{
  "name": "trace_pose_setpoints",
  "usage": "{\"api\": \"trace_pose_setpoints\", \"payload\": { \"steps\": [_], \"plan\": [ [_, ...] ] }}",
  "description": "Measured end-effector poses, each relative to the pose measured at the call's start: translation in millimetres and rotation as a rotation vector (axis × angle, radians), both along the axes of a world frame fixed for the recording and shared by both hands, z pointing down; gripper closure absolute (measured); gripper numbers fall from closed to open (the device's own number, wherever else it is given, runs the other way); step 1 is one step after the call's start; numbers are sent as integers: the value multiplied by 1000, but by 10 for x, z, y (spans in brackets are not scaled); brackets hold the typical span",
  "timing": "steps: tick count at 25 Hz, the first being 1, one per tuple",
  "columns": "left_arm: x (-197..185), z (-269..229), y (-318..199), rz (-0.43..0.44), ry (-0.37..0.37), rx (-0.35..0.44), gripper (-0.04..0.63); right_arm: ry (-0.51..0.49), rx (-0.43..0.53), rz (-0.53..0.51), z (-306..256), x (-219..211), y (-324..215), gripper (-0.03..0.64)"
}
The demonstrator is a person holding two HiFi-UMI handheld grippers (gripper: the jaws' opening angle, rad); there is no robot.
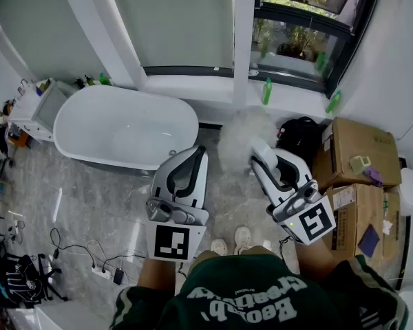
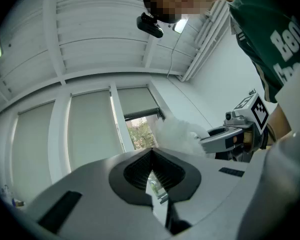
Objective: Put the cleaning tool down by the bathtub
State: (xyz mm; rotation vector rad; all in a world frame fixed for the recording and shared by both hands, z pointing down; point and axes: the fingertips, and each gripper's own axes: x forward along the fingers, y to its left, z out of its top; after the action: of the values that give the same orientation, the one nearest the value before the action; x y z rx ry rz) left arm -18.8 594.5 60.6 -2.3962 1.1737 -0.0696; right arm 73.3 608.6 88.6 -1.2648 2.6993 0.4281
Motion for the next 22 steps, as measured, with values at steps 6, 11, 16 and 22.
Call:
{"api": "trace_pose_setpoints", "payload": {
  "steps": [6, 11, 16, 22],
  "plan": [
    [181, 33, -129, -11, 9, -12, 586, 10, 9, -4, 7, 162, -105, 523],
    [291, 23, -201, -19, 20, -12, 586, 0, 20, -22, -13, 267, -170, 523],
    [417, 80, -269, -28, 14, -27, 586, 6, 4, -21, 73, 422, -250, 523],
    [584, 154, -342, -34, 2, -29, 586, 10, -19, -23, 139, 577, -339, 523]
  ]
}}
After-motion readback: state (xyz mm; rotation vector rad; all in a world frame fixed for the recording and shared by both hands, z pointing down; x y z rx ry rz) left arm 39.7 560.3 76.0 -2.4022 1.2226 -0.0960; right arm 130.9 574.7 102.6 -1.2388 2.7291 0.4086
